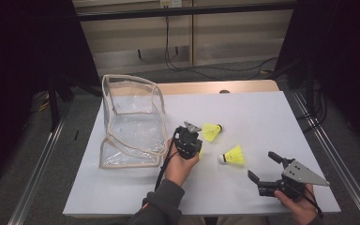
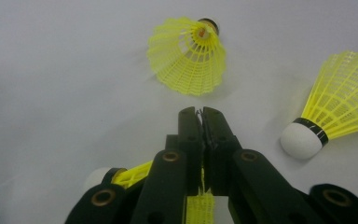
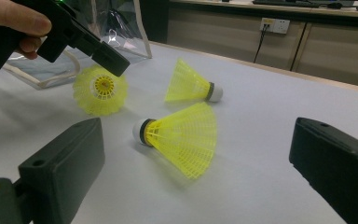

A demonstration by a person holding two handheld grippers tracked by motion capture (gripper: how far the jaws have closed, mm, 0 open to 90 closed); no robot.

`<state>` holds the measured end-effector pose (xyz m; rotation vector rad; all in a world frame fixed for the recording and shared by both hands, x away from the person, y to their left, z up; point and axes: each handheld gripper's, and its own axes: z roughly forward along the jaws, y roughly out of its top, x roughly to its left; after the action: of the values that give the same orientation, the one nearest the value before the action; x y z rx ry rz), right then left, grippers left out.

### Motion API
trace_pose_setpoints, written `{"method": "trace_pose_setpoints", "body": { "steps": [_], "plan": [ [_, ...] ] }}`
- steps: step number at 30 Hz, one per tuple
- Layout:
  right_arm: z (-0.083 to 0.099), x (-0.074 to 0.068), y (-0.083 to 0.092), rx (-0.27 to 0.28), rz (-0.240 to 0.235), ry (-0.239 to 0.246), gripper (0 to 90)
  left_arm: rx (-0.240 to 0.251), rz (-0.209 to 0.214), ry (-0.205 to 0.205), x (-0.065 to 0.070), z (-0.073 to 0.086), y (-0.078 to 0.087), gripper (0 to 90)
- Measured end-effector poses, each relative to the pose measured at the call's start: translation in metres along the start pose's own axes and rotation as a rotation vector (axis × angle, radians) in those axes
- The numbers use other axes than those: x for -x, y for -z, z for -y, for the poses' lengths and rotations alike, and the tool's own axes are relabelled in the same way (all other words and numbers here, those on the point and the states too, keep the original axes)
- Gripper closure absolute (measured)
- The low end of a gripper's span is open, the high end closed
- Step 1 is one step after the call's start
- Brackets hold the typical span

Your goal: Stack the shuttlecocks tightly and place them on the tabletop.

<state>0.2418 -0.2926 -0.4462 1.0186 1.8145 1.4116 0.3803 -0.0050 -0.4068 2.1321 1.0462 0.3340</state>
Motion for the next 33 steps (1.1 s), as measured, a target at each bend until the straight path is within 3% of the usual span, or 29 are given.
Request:
{"method": "trace_pose_setpoints", "body": {
  "steps": [21, 24, 33],
  "plan": [
    [0.0, 0.0, 0.0, 0.002, -0.003, 0.001, 2.8, 0.066, -0.101, 0.065, -0.01, -0.025, -0.02, 90.0],
    [0.0, 0.0, 0.0, 0.002, -0.004, 0.001, 2.8, 0.075, -0.095, 0.09, -0.013, -0.026, -0.024, 90.0],
    [0.0, 0.001, 0.0, 0.003, -0.002, 0.001, 2.8, 0.068, -0.077, 0.112, -0.017, -0.031, -0.033, 90.0]
  ]
}}
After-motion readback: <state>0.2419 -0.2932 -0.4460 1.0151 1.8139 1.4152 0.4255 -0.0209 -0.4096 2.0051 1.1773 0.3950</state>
